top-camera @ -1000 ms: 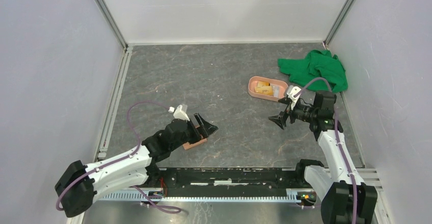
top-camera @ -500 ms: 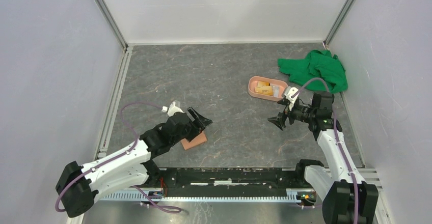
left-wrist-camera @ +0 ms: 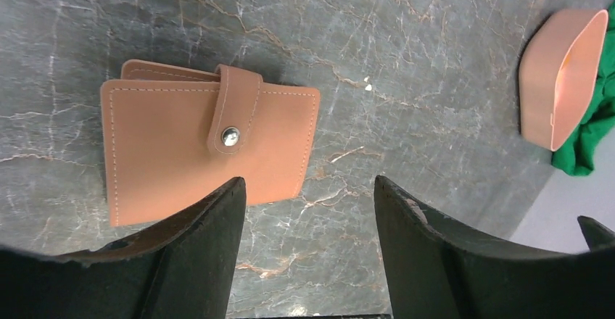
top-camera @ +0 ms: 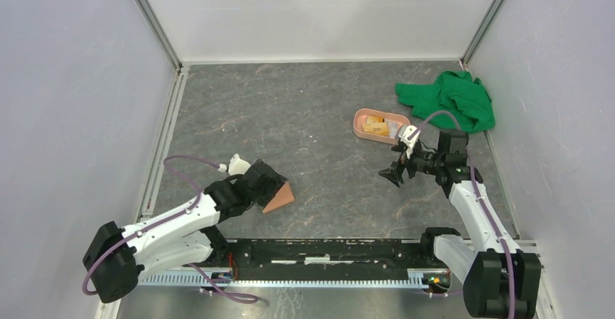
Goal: Put the credit cards into the card holder
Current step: Open the card holder at the center of the board.
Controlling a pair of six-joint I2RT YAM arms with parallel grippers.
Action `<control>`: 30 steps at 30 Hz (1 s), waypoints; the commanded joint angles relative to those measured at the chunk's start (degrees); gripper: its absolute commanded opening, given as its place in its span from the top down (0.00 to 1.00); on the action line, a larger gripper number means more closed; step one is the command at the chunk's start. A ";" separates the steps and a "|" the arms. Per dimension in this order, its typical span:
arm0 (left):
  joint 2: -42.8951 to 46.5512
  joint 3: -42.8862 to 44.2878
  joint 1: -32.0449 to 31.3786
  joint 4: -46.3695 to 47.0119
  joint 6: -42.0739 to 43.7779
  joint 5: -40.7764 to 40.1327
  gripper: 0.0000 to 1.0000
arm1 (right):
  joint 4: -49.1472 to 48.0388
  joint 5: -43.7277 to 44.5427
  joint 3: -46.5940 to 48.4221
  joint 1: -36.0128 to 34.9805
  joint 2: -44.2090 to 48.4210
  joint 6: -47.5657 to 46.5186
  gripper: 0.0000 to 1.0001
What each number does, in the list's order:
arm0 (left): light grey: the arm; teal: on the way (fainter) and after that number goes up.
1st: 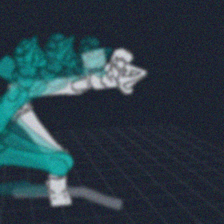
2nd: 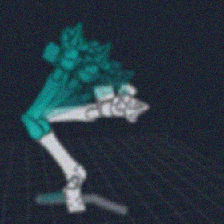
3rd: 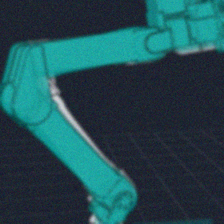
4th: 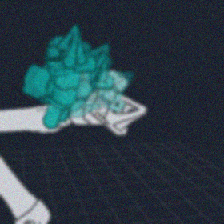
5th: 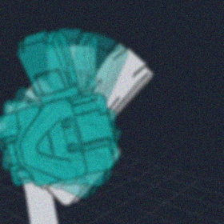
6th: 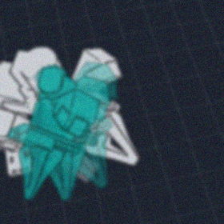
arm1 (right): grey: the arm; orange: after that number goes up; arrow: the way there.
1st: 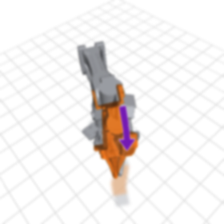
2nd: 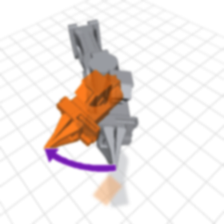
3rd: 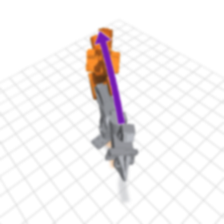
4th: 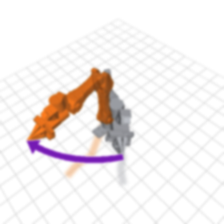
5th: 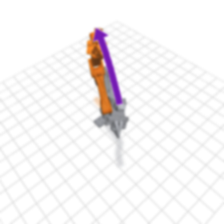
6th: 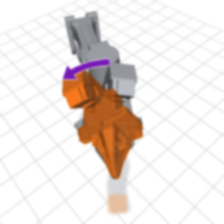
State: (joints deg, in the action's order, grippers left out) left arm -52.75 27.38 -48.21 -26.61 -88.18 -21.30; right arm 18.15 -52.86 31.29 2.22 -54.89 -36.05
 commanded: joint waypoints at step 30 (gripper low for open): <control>-51.41 43.43 -10.01 -39.75 17.18 -15.87 0.50 | -0.03 3.97 2.37 -3.67 -0.73 -2.10 0.02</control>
State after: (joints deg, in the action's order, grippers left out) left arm -101.91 68.03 -57.65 -59.59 -72.60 -33.08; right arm 18.68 -49.25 31.40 0.03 -55.94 -37.26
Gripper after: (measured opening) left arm 0.513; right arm 0.979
